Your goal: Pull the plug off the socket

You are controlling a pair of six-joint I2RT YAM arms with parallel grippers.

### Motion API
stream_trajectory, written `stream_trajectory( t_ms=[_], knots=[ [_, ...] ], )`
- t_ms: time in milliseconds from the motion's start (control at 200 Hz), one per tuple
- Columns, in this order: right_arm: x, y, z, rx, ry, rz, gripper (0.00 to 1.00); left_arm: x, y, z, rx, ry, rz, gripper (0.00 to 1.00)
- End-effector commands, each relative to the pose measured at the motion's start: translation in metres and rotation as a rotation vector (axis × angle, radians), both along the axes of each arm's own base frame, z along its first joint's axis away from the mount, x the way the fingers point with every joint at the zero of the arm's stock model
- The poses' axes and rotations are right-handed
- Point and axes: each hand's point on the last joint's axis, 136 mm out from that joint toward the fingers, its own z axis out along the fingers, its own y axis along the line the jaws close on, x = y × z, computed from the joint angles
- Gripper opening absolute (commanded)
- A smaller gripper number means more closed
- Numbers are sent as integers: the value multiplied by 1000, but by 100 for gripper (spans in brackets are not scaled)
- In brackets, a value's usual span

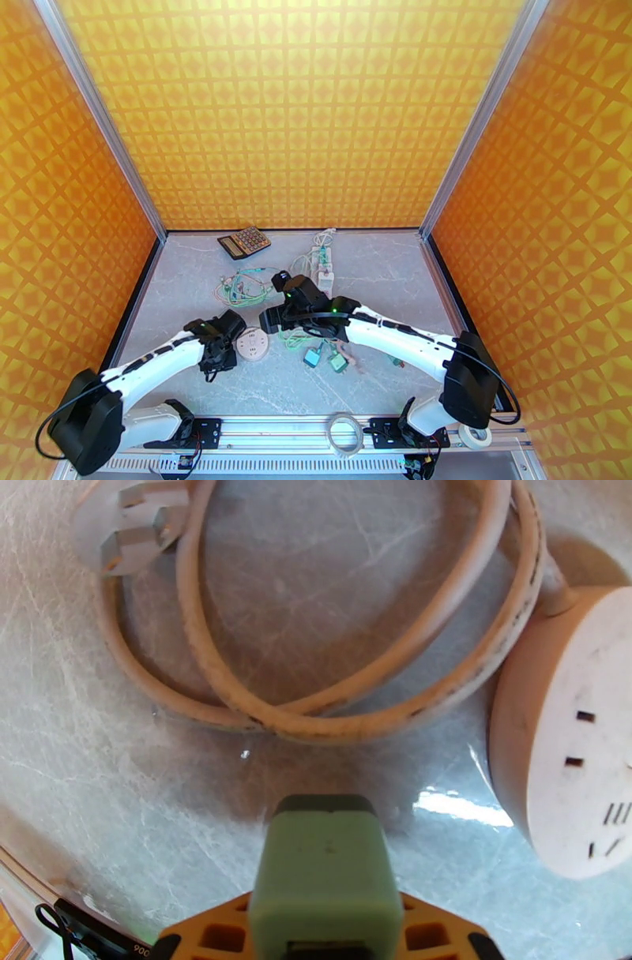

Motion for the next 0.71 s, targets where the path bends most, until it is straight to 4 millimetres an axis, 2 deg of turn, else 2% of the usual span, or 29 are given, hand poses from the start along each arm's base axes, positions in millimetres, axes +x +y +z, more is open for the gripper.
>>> stream_trajectory(
  t_ms=[0,155,220,370,455,535,600,700],
  knots=[
    [-5,-11,-32,-83,56,-16,85,10,-4,4,5,-51,13,19],
    [-17,-12,-68,-112,159,1,85,10,-16,-1,-16,-48,-26,37],
    [-23,-13,-81,-126,196,6,84,9,-17,-3,-13,-41,-27,41],
    [-30,-16,-101,-149,253,6,84,8,-24,-2,-63,-49,-19,52],
    [-36,-18,-111,-162,286,13,84,11,-29,8,-97,-72,-20,66],
    [-43,-19,-120,-176,329,18,83,14,-32,20,-128,-99,-19,73],
    [-48,-21,-127,-182,356,23,83,16,-35,32,-149,-124,-18,89],
    [-53,-25,-128,-176,370,23,83,17,-35,45,-164,-144,-22,93]
  ],
)
